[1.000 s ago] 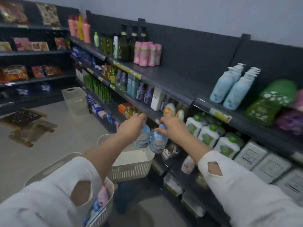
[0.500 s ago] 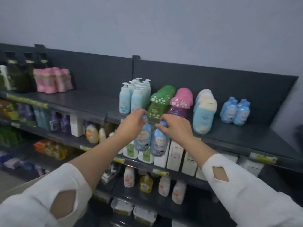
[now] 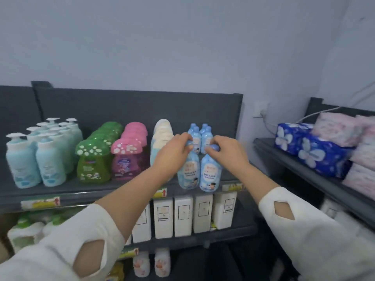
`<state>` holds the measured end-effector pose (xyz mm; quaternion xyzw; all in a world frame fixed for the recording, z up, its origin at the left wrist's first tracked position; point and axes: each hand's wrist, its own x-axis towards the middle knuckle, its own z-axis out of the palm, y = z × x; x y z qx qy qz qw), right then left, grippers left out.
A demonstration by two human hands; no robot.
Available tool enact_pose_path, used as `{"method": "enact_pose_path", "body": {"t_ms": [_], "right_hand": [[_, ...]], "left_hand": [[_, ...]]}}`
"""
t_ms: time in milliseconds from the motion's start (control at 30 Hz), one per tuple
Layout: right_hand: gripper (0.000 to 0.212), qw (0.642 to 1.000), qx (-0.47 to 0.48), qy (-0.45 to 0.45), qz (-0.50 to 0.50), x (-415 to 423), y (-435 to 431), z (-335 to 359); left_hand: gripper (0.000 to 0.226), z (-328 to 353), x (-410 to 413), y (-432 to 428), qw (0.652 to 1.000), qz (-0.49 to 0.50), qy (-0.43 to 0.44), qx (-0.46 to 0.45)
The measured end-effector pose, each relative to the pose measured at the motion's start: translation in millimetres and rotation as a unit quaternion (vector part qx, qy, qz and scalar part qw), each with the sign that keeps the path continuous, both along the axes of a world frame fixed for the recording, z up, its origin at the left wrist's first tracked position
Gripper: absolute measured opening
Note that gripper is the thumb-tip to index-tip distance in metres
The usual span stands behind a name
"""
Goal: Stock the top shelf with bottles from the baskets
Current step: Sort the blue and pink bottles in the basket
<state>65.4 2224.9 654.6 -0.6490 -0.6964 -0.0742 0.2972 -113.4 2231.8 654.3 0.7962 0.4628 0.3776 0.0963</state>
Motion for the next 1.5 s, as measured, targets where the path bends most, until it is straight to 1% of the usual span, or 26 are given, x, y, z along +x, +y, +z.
{"method": "enact_pose_path", "body": {"t_ms": [100,200,333,400,500,667,767,933,1067,1133,1233,1400,1500], "right_hand": [[0.023,1.000,0.007,0.012,-0.018,33,27,2],[0.022,1.000,0.009,0.018,-0.013,62,62,2],[0.020,1.000,-0.013,0.012,0.013,90,113,3],[0.021,0.999,-0.038,-0.004,0.030,98,137,2],[0.025,0.996,-0.062,-0.031,0.052,105,169,0],[0.027,0.995,-0.077,-0.016,0.065,107,204,-5],[0.027,0.993,-0.090,-0.018,0.070,105,220,-9],[0.029,0.991,-0.108,0.013,0.078,98,237,-13],[0.023,0.988,-0.129,0.003,0.085,99,243,-9],[0.022,0.989,-0.125,-0.004,0.083,100,244,-10],[0.024,0.990,-0.111,-0.022,0.081,99,246,-13],[0.023,0.992,-0.101,-0.022,0.075,96,251,-14],[0.024,0.991,-0.104,-0.024,0.077,97,251,-15]], "left_hand": [[0.023,5,32,29,1.000,-0.002,0.019,0.006],[0.021,7,60,63,0.999,0.009,0.033,0.002],[0.022,6,91,109,0.995,0.057,0.073,-0.019],[0.021,3,101,131,0.992,0.077,0.093,-0.038],[0.017,-3,110,161,0.989,0.103,0.091,-0.054],[0.020,-15,118,196,0.984,0.131,0.095,-0.077],[0.021,-21,122,211,0.983,0.135,0.089,-0.091],[0.026,-31,128,226,0.981,0.133,0.095,-0.108],[0.031,-29,130,230,0.978,0.132,0.112,-0.116],[0.029,-29,128,230,0.977,0.138,0.124,-0.102],[0.027,-32,127,232,0.977,0.155,0.118,-0.088],[0.028,-31,133,237,0.976,0.166,0.113,-0.088],[0.031,-30,134,238,0.972,0.177,0.124,-0.092]]}}
